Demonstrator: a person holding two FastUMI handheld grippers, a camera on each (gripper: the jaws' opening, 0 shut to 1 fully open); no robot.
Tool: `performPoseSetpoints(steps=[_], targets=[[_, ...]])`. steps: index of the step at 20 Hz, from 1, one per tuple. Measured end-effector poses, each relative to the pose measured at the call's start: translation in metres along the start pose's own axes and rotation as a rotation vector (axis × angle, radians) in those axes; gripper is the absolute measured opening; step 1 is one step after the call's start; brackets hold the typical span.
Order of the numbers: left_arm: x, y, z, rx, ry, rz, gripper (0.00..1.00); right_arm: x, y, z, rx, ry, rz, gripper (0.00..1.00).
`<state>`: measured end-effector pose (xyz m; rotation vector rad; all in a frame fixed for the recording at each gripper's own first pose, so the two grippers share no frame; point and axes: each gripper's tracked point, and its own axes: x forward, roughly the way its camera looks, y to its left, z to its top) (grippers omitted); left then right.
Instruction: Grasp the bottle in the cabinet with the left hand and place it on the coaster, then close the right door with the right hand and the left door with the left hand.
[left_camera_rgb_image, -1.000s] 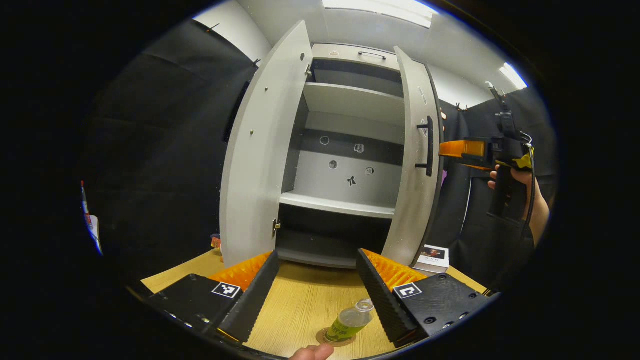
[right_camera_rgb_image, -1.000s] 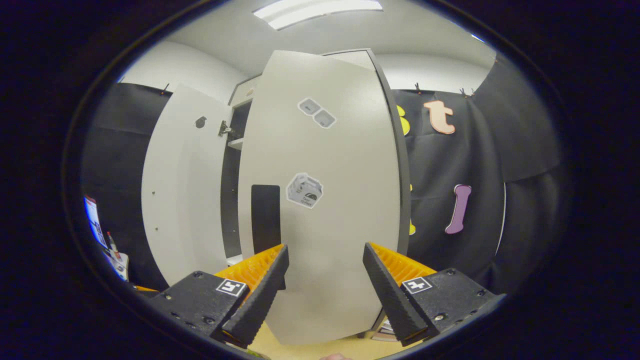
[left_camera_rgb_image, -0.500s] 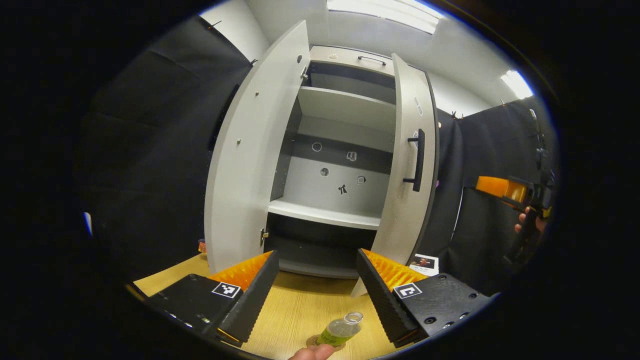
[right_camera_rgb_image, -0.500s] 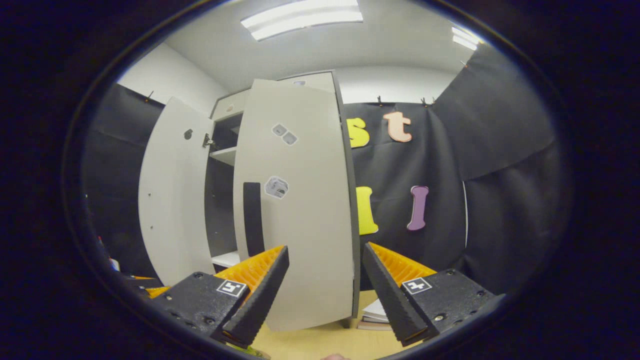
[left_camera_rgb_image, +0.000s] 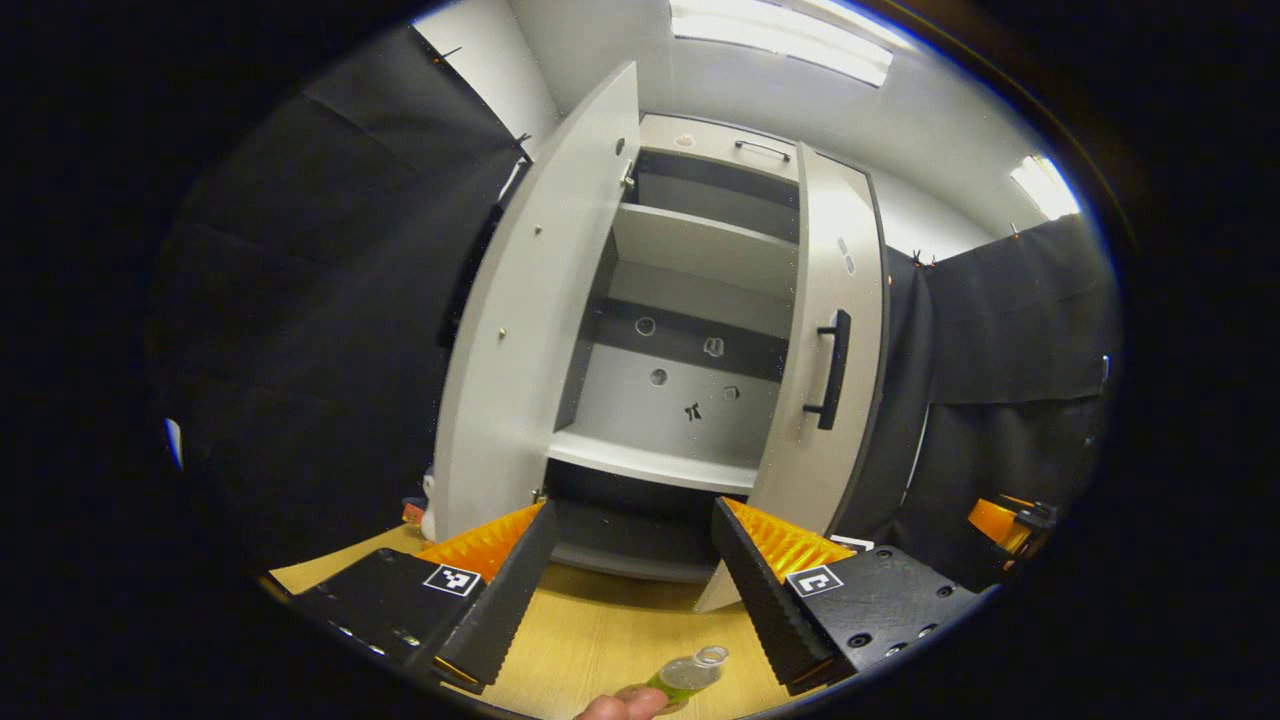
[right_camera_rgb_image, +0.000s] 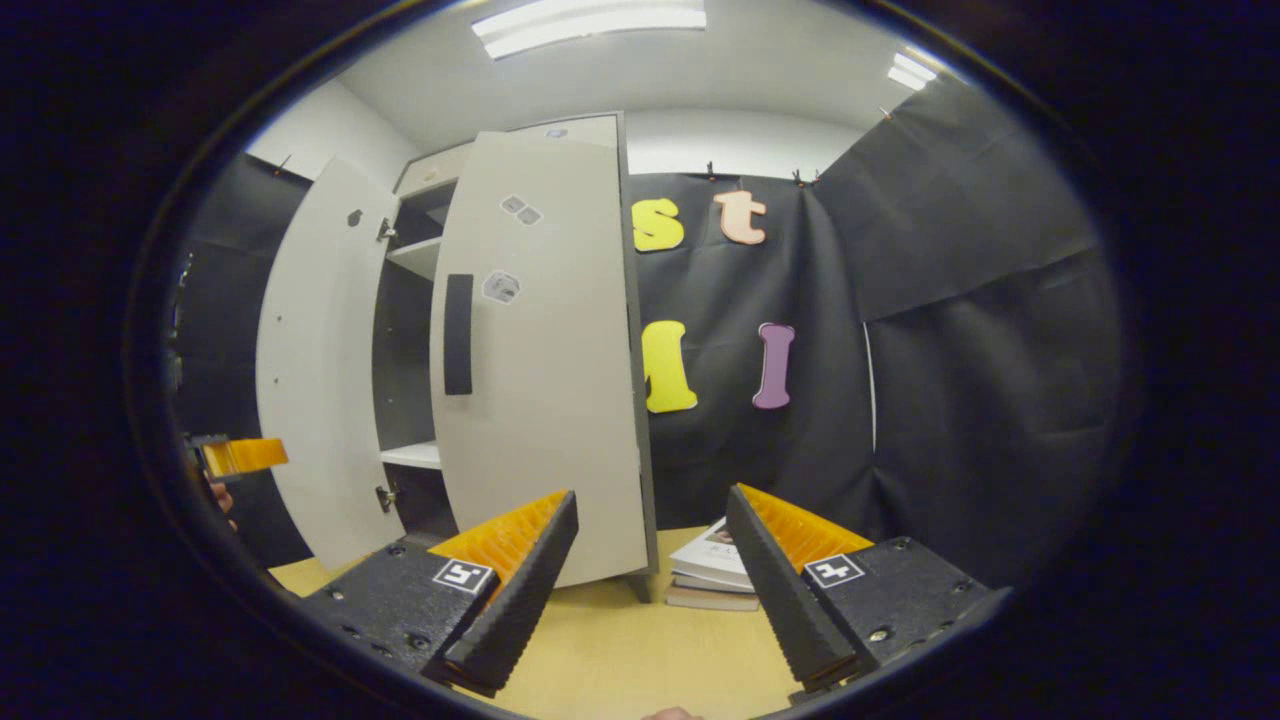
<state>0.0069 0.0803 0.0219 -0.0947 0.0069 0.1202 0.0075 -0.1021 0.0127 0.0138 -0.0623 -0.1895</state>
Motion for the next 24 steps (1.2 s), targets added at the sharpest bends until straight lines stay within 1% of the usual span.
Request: performPoseSetpoints(steps=[2,3,4,5,6,7,8,9,10,11,12,13,14,15,16,17,18,19,20,21,22,23,24], targets=[[0.002,0.036,0.031,-0.013,-0.042,0.076,0.95,0.000,0.000,0.002,0.011,-0.001,0.005,0.98],[0.004,0.059,0.049,-0.011,-0.070,0.126,1.00,0.000,0.003,0.004,0.019,-0.002,0.017,0.98],[0.007,0.082,0.069,-0.005,-0.104,0.176,1.00,0.000,0.006,0.005,0.018,0.003,0.026,0.98],[0.011,0.105,0.086,0.003,-0.130,0.223,0.95,-0.002,0.006,0.006,0.005,0.005,0.025,0.98],[0.016,0.127,0.100,0.011,-0.148,0.264,0.95,-0.003,0.004,0.008,-0.007,-0.002,0.019,0.98],[0.023,0.147,0.111,0.019,-0.166,0.305,1.00,-0.004,0.002,0.010,-0.013,-0.006,0.015,0.98],[0.029,0.165,0.119,0.025,-0.177,0.341,1.00,-0.004,0.002,0.010,-0.011,-0.007,0.018,0.98],[0.039,0.179,0.123,0.033,-0.180,0.362,0.95,-0.005,0.001,0.010,-0.007,-0.003,0.019,0.98],[0.051,0.190,0.125,0.039,-0.174,0.376,0.95,-0.005,0.000,0.010,-0.002,-0.003,0.019,0.98],[0.063,0.196,0.123,0.045,-0.165,0.382,1.00,-0.005,-0.001,0.009,0.000,-0.004,0.015,0.98],[0.073,0.201,0.121,0.050,-0.152,0.386,0.90,-0.007,-0.003,0.010,0.000,-0.004,0.012,0.98],[0.080,0.205,0.120,0.053,-0.142,0.392,0.95,-0.007,-0.006,0.011,-0.002,-0.005,0.005,0.98],[0.086,0.208,0.119,0.046,-0.127,0.394,0.95,-0.008,-0.010,0.012,-0.005,-0.005,-0.005,0.98],[0.092,0.209,0.116,0.035,-0.116,0.385,1.00,-0.009,-0.013,0.014,-0.008,-0.008,-0.014,0.98],[0.093,0.213,0.112,0.028,-0.110,0.390,1.00,-0.009,-0.018,0.015,-0.010,-0.011,-0.026,0.98],[0.091,0.214,0.113,0.025,-0.122,0.391,0.95,-0.009,-0.021,0.016,-0.011,-0.011,-0.033,0.98],[0.089,0.214,0.109,0.006,-0.118,0.398,0.95,-0.008,-0.024,0.017,-0.010,-0.010,-0.040,0.98],[0.088,0.212,0.106,-0.025,-0.120,0.398,1.00,-0.007,-0.026,0.018,-0.007,-0.012,-0.044,0.98],[0.086,0.206,0.105,-0.036,-0.118,0.394,0.94,-0.005,-0.025,0.018,-0.002,-0.012,-0.041,0.98],[0.085,0.199,0.105,-0.028,-0.118,0.385,1.00,-0.004,-0.024,0.018,0.002,-0.009,-0.038,0.98],[0.087,0.190,0.106,-0.006,-0.119,0.371,0.93,-0.003,-0.022,0.017,0.007,-0.007,-0.034,0.93],[0.087,0.180,0.107,0.018,-0.115,0.346,1.00,-0.001,-0.020,0.017,0.014,-0.006,-0.028,0.98],[0.085,0.166,0.103,0.039,-0.111,0.318,0.93,-0.002,-0.017,0.017,0.022,-0.007,-0.019,0.99]])
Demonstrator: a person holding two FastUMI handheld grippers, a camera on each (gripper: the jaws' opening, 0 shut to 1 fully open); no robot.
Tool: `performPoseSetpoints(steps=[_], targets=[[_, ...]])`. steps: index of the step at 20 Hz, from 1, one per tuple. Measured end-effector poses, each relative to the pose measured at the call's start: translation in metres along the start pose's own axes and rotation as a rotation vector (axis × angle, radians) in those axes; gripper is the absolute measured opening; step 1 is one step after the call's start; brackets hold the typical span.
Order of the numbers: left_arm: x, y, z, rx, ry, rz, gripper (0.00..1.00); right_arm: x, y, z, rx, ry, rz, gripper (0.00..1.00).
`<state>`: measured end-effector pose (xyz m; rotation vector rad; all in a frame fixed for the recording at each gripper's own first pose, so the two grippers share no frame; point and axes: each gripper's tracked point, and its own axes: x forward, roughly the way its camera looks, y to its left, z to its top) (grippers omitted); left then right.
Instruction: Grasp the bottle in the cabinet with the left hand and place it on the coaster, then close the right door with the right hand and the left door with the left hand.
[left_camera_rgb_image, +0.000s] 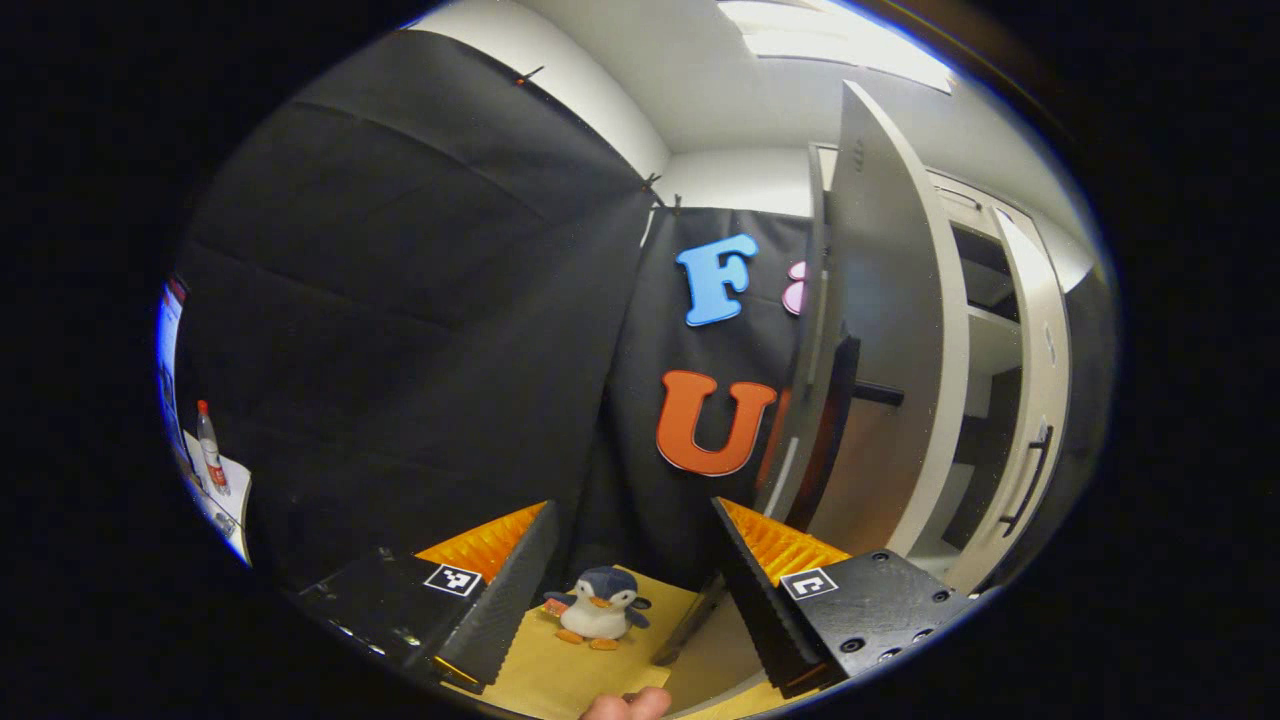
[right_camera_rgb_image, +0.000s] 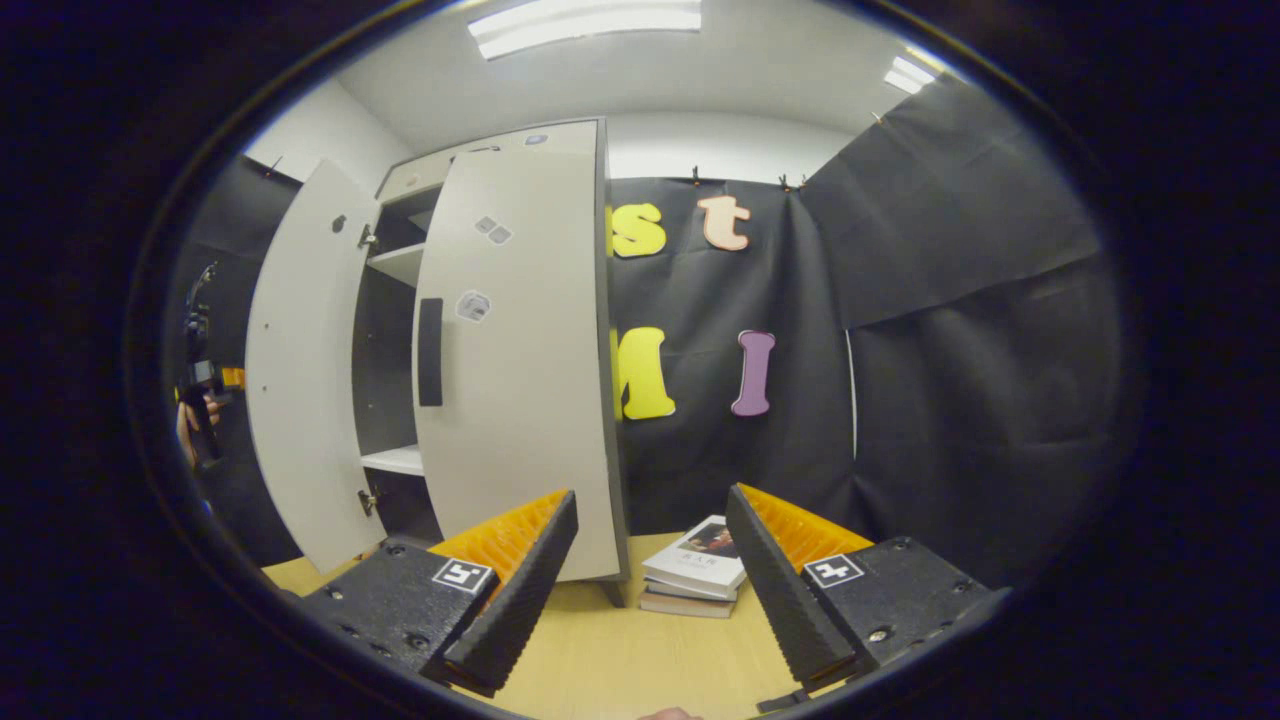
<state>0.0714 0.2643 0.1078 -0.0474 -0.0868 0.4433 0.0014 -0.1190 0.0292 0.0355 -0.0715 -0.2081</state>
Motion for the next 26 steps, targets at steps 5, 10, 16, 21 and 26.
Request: performPoseSetpoints(steps=[5,10,16,21,26], targets=[[-0.015,-0.064,-0.013,0.061,0.016,-0.149,0.93,-0.006,0.002,-0.001,-0.006,0.007,0.005,0.98],[-0.042,-0.152,-0.047,0.027,0.123,-0.470,1.00,-0.015,-0.003,0.003,0.002,0.001,-0.016,0.98],[-0.072,-0.179,-0.058,0.058,0.112,-0.525,0.95,-0.027,-0.009,0.008,0.006,-0.010,-0.036,0.98],[-0.099,-0.186,-0.054,0.054,0.079,-0.505,0.95,-0.029,0.008,0.013,0.013,-0.006,0.008,0.98],[-0.127,-0.183,-0.065,0.082,0.013,-0.413,0.95,-0.025,0.039,0.007,0.026,0.019,0.088,0.98]])
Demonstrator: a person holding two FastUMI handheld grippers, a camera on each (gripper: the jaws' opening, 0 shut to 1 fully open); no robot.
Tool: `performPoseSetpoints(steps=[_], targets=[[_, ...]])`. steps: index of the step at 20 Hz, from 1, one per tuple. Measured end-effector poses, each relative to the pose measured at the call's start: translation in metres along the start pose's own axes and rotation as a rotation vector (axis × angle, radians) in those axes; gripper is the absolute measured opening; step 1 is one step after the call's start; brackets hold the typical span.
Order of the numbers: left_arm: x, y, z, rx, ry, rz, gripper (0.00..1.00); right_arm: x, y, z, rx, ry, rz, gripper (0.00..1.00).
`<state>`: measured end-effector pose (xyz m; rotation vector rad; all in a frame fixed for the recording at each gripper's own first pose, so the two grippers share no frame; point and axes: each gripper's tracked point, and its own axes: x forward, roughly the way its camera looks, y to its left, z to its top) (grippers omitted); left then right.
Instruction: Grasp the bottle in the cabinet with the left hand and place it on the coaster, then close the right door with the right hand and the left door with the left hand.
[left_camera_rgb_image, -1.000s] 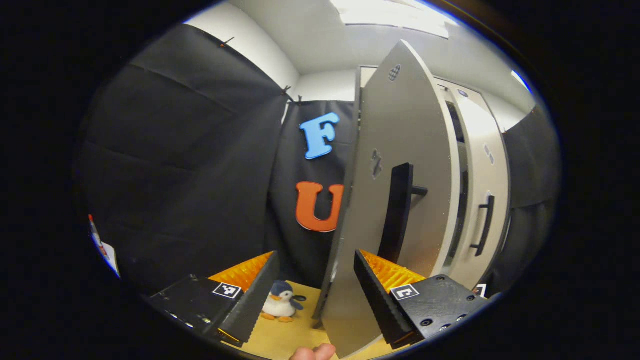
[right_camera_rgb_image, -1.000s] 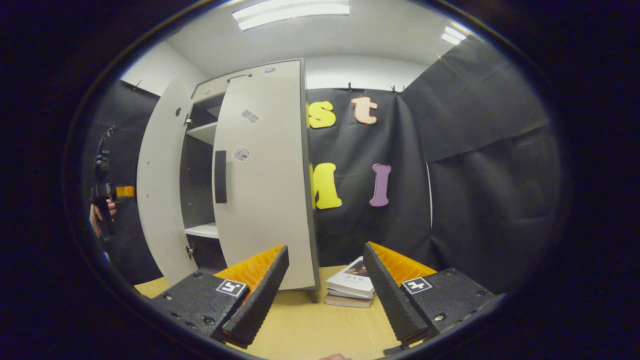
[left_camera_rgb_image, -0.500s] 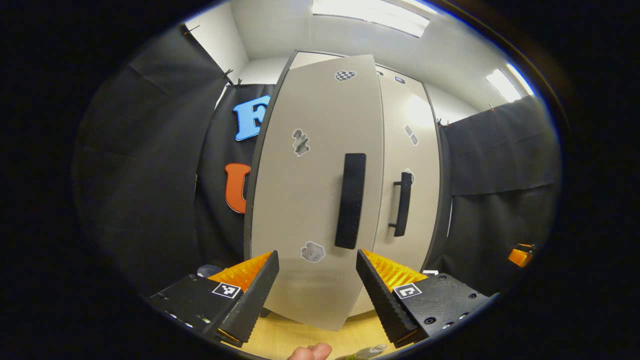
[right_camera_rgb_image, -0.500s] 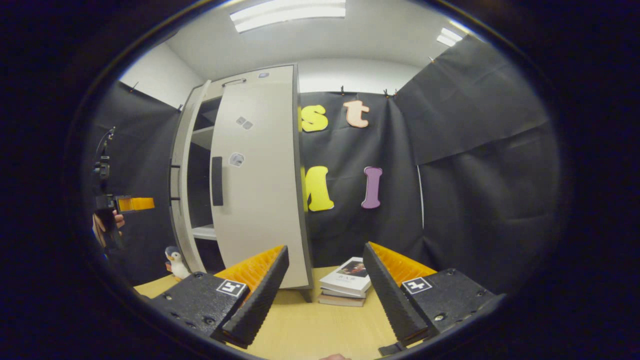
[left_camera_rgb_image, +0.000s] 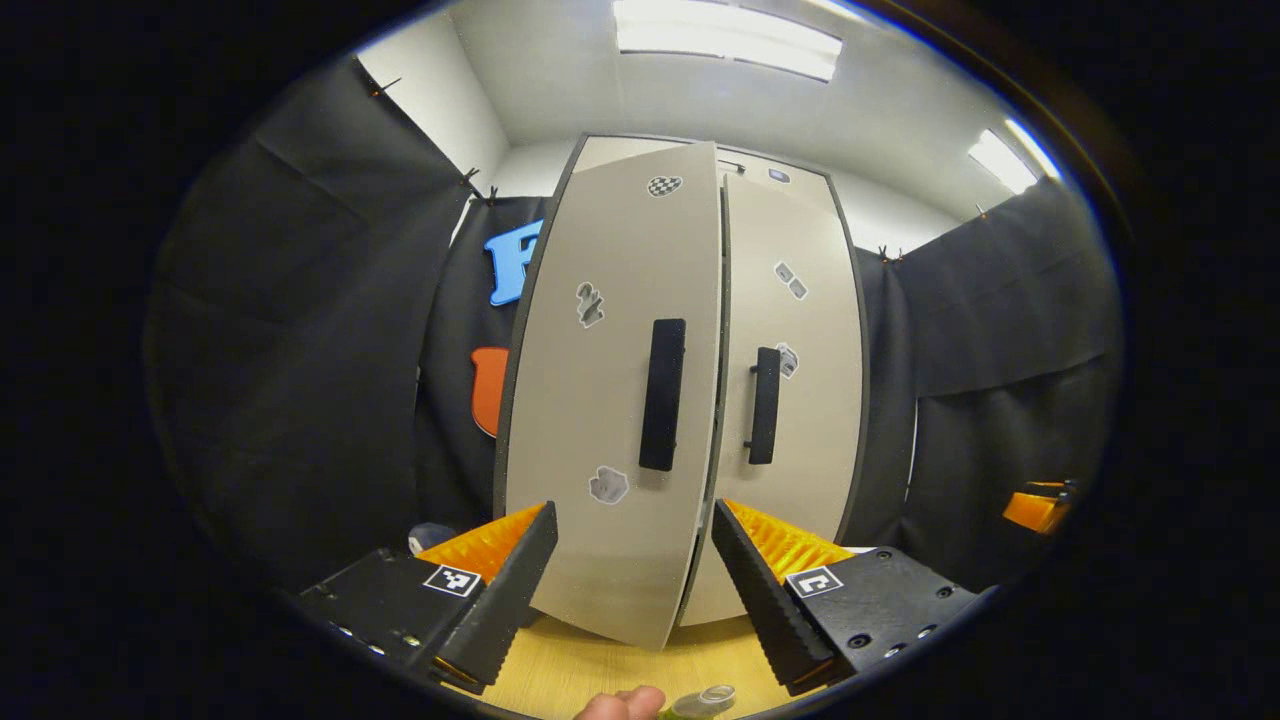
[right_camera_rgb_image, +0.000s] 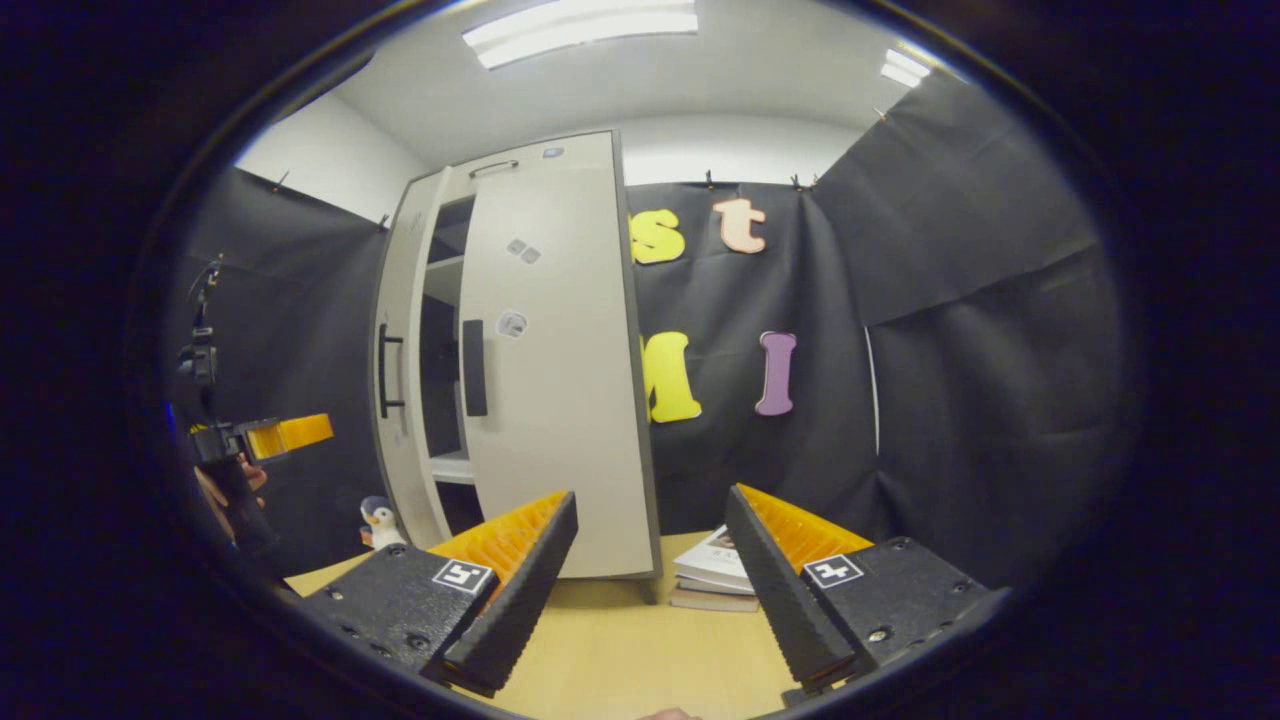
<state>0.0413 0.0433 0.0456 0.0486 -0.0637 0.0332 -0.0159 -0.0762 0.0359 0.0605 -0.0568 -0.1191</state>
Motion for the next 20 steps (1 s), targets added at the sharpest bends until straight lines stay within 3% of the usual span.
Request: performPoseSetpoints(steps=[1,3,4,11,12,15,16,20], targets=[[-0.005,-0.006,-0.004,-0.002,-0.001,0.007,0.95,0.002,0.006,-0.004,0.001,0.015,0.017,0.94],[-0.015,-0.017,-0.017,-0.015,0.020,0.016,0.99,0.006,0.016,-0.009,-0.004,0.036,0.042,0.98],[-0.019,-0.020,-0.020,-0.023,0.027,0.019,0.95,0.007,0.021,-0.013,-0.004,0.046,0.053,0.98],[-0.041,-0.016,-0.029,-0.022,-0.016,0.105,0.95,0.011,0.047,-0.014,-0.026,0.035,0.086,0.98],[-0.042,-0.018,-0.030,-0.025,-0.009,0.105,1.00,0.011,0.052,-0.016,-0.021,0.040,0.095,0.98],[-0.039,-0.017,-0.029,-0.028,-0.004,0.106,0.95,0.012,0.057,-0.012,-0.004,0.036,0.111,0.94],[-0.037,-0.017,-0.029,-0.028,-0.004,0.106,0.98,0.012,0.057,-0.011,-0.004,0.034,0.112,0.98],[-0.035,-0.019,-0.037,-0.031,0.022,0.101,1.00,0.010,0.039,-0.006,-0.063,0.007,0.032,0.98]])
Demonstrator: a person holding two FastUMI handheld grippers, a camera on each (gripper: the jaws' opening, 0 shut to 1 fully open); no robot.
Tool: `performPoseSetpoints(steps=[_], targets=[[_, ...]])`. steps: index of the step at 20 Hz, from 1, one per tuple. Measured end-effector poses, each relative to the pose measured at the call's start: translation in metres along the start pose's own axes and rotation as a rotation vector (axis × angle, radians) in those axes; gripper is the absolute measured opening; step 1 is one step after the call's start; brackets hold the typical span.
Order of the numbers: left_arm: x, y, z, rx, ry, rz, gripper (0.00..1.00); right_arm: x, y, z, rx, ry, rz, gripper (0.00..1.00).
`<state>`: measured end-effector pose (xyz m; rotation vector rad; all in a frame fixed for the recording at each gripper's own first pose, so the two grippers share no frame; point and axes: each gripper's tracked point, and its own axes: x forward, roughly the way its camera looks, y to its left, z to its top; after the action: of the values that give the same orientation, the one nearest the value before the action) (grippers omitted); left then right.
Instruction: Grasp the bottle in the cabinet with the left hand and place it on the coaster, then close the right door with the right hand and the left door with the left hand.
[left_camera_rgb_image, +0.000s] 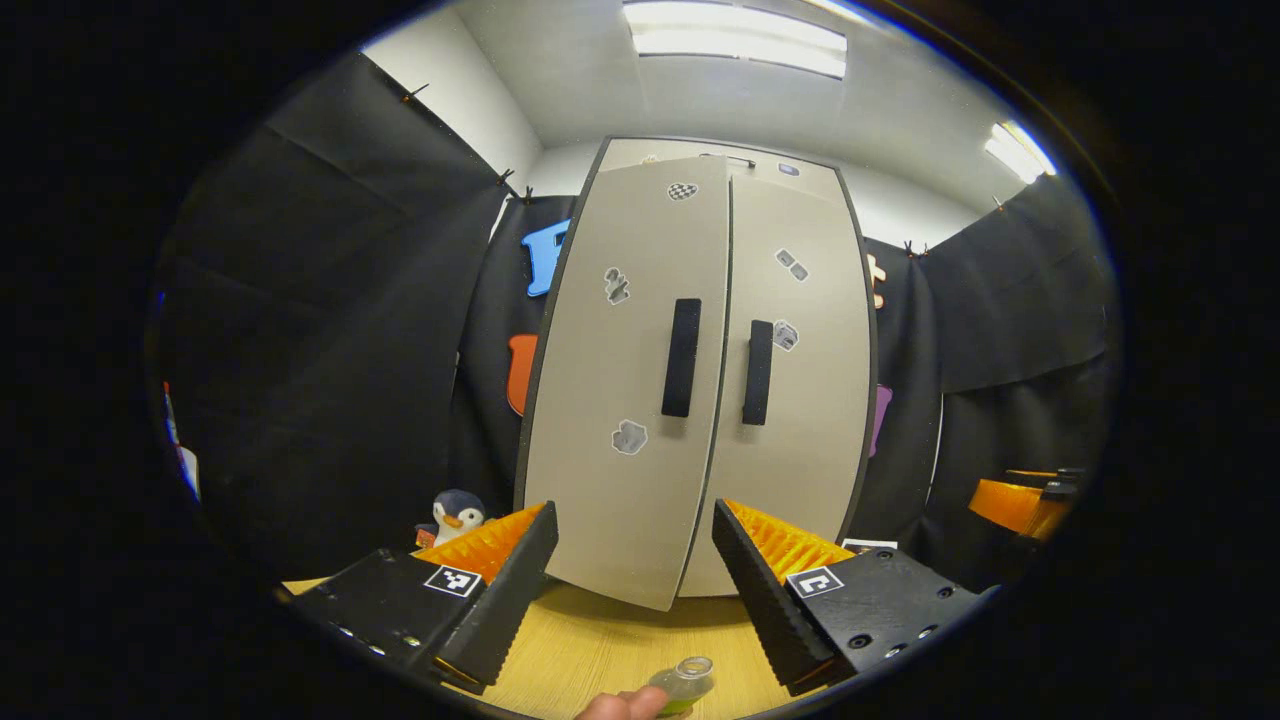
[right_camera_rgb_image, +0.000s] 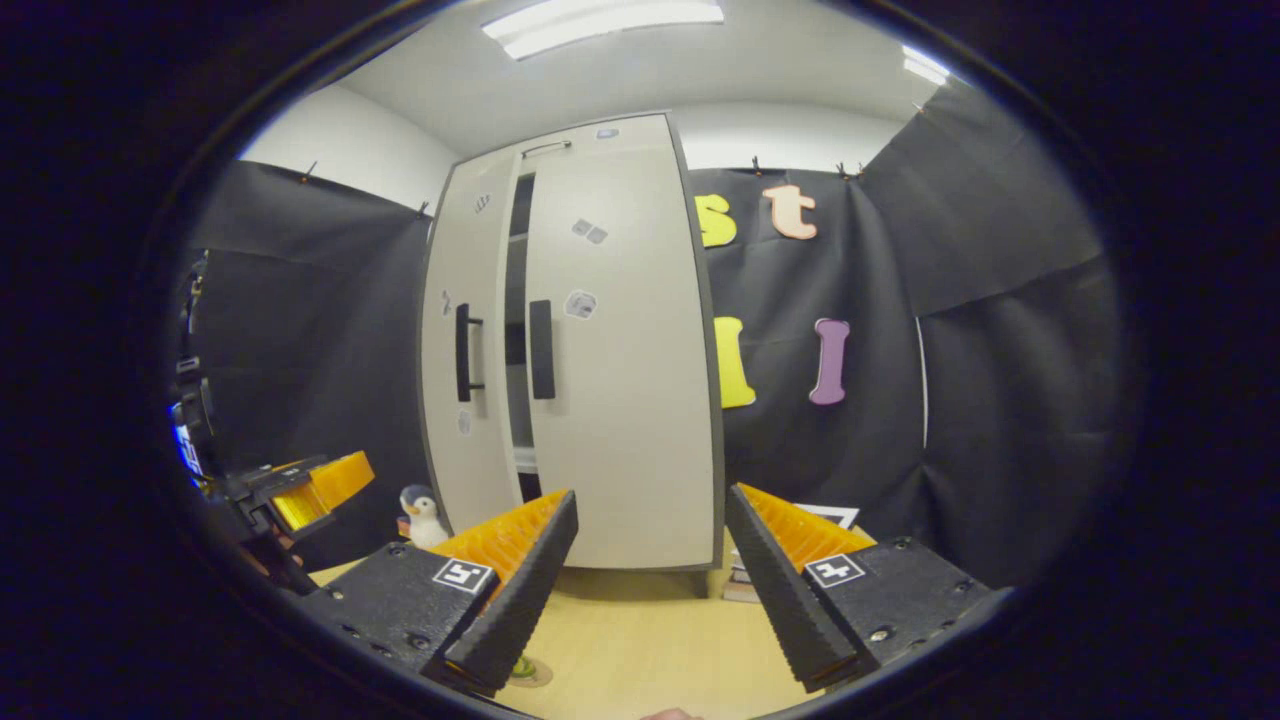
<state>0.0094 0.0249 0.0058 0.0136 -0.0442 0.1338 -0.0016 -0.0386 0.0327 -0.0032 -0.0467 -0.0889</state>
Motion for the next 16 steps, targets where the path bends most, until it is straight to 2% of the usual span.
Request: performPoseSetpoints(steps=[1,2,3,7,10,11,12,13,16], targets=[[0.000,-0.001,-0.001,-0.004,0.005,-0.004,0.95,0.000,-0.003,0.001,0.000,-0.007,-0.011,0.94],[-0.001,-0.001,-0.002,-0.008,0.010,-0.007,1.00,0.001,-0.002,0.000,0.013,-0.005,-0.009,0.99],[-0.001,-0.001,-0.002,-0.010,0.010,-0.007,0.95,0.000,-0.003,0.000,0.030,-0.003,-0.007,0.98],[-0.001,0.001,0.000,-0.007,0.002,0.000,0.95,-0.002,-0.017,0.001,0.029,-0.008,-0.053,0.99],[0.000,0.002,-0.005,-0.002,0.011,0.004,0.95,-0.003,-0.017,0.002,0.033,-0.015,-0.059,0.98],[-0.001,0.002,-0.005,-0.003,0.015,0.002,1.00,-0.003,-0.017,0.001,0.038,-0.012,-0.059,0.98],[0.000,0.002,-0.006,-0.005,0.018,0.002,0.90,-0.003,-0.017,0.001,0.043,-0.010,-0.058,0.98],[-0.001,0.002,-0.006,-0.004,0.022,0.001,0.95,-0.003,-0.017,-0.001,0.045,-0.006,-0.058,0.99],[-0.002,0.004,-0.009,0.022,0.018,0.014,0.95,-0.005,-0.014,-0.004,0.040,0.007,-0.052,0.98]])
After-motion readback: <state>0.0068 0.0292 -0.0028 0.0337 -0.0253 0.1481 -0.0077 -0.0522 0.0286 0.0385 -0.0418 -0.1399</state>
